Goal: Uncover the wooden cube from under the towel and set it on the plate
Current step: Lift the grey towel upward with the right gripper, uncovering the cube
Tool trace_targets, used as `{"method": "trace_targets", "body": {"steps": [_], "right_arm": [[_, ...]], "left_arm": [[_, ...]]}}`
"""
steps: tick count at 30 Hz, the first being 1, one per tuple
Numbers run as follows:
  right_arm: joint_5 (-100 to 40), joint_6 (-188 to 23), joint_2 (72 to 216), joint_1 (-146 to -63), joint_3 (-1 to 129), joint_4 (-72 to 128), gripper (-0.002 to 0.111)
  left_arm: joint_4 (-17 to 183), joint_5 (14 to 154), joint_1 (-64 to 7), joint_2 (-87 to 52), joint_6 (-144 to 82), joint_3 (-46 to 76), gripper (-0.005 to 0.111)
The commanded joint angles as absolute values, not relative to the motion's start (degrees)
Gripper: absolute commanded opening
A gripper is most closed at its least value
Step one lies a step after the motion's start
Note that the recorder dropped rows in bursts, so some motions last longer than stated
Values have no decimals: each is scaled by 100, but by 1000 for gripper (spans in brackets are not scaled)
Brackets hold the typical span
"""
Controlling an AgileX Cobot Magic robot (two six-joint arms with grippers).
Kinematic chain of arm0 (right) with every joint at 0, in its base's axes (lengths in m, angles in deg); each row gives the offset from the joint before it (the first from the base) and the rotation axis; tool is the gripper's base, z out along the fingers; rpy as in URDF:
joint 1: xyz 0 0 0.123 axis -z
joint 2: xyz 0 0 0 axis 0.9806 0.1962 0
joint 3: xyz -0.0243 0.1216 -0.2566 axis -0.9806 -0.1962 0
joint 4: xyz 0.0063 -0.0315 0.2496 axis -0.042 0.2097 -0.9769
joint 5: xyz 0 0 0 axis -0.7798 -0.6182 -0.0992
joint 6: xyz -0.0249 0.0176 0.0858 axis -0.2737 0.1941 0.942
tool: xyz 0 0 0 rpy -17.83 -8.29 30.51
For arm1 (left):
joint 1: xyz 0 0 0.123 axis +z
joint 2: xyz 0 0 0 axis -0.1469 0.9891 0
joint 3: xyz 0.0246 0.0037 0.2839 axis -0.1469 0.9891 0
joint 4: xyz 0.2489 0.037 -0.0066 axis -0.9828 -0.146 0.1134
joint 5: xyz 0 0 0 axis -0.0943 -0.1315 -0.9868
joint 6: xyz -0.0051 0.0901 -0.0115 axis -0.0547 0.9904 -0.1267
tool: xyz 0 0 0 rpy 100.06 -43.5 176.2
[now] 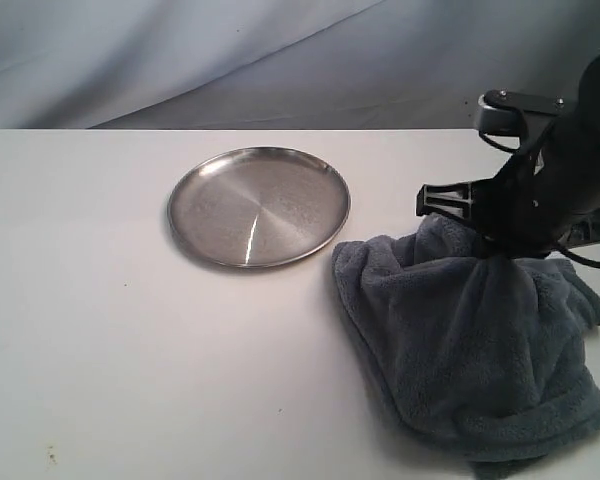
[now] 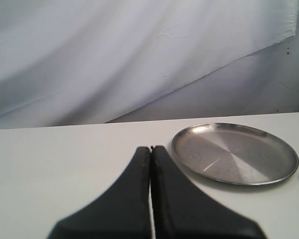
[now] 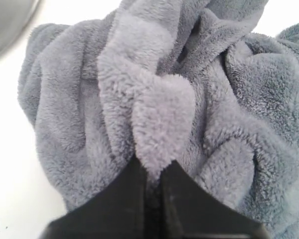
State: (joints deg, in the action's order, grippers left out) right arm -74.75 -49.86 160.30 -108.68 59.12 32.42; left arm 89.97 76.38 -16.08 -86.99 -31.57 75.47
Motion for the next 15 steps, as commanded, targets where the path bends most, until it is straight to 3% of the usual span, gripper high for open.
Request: {"method": "trace_targets", "body": {"steps": [1, 15], "right_arm": [[-7582, -5088, 15594, -10879, 5910, 3181, 0], [-7445, -5308, 14615, -10893, 5910, 2891, 0]], "left_arm": [[9007, 7640, -1636, -8723, -3171, 7572, 0], [9007, 7640, -1636, -8723, -3171, 7572, 0]]}}
